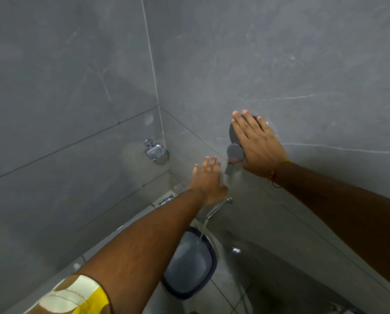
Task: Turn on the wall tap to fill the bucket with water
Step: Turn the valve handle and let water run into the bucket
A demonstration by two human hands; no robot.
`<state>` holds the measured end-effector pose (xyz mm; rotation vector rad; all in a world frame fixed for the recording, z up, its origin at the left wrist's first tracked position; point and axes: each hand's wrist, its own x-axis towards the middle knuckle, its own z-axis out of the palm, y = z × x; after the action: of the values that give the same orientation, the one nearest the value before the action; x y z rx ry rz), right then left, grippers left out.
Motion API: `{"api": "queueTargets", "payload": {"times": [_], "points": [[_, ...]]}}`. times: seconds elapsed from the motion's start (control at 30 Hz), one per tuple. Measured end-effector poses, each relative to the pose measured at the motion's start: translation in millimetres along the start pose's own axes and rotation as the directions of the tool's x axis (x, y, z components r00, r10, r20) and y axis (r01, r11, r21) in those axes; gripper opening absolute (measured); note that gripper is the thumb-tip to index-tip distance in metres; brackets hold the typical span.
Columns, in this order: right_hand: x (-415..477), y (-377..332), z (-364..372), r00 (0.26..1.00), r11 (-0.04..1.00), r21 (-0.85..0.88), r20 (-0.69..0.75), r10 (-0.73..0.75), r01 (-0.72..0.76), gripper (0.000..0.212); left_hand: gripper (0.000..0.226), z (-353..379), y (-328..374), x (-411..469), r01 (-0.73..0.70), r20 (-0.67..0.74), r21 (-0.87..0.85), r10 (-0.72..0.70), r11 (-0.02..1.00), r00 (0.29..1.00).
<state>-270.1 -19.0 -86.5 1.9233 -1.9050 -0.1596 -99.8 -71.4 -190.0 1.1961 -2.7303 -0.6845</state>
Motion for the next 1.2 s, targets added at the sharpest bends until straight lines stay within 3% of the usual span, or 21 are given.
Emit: {"api": "queueTargets", "payload": {"times": [0.2,0.4,0.77,1.2], "points": [[-5.7,-3.0,-2.9,1.0,1.0,-0.01,-0.016,0.026,-0.026,0.077,0.094,-24.4,-31.5,-15.8,-0.073,-0.156,0.176,0.101,0.982,0.983],[-12.7,-9.4,-12.4,1.0,0.999,-0.028,0.019,0.023,-0.022,0.088,0.089,-35.6,-21.0,-23.0,-0.108,-0.249,0.238,0.168,0.965,0.954],[-15.2,-12.3,-6.7,0.998,0.997,-0.06,0.034,0.054,-0.052,0.086,0.086,-32.8,-14.8,-20.9,-0.122,-0.246,0.292,0.198,0.948,0.949],[-17.5,-6.8,-8.0,0.996,0.997,-0.08,0.093,-0.007,0.014,0.08,0.084,-27.1,-15.0,-19.6,-0.134,-0.223,0.339,0.218,0.931,0.95]]}}
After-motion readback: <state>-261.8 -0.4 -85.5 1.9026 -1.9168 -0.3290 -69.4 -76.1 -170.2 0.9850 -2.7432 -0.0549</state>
